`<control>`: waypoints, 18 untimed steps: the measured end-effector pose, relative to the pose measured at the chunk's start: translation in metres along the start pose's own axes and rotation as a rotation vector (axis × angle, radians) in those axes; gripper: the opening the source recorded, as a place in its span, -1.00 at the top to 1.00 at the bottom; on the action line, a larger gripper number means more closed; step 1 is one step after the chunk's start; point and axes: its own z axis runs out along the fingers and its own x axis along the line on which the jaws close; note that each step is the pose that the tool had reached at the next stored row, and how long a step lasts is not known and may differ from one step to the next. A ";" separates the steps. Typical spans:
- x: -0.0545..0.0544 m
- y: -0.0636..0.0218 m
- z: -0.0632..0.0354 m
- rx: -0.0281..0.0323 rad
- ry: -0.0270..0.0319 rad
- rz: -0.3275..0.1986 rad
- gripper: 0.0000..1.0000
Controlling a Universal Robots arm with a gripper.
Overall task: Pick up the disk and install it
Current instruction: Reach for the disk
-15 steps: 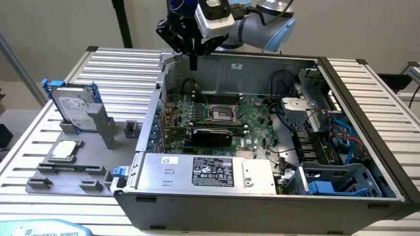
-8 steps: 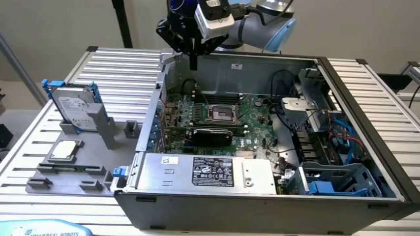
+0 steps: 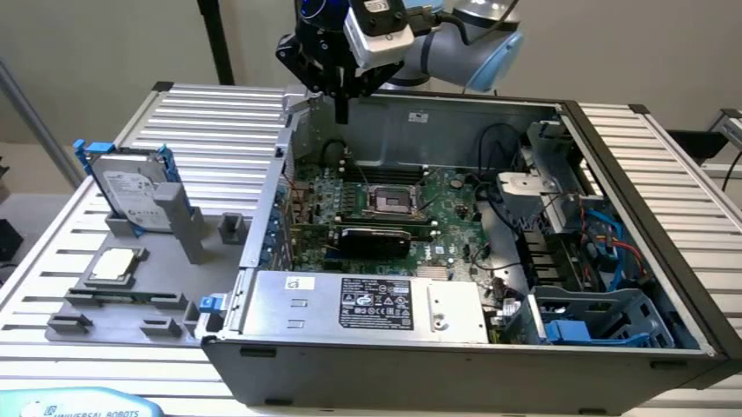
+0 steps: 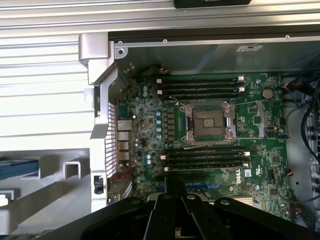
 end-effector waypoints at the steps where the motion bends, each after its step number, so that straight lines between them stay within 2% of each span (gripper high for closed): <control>1: 0.000 0.0000 0.0000 0.0000 0.0000 0.000 0.79; 5: 0.007 -0.0005 -0.0002 -0.0001 0.0001 0.000 0.79; 18: 0.066 -0.0047 0.0019 0.0020 0.0013 0.000 0.79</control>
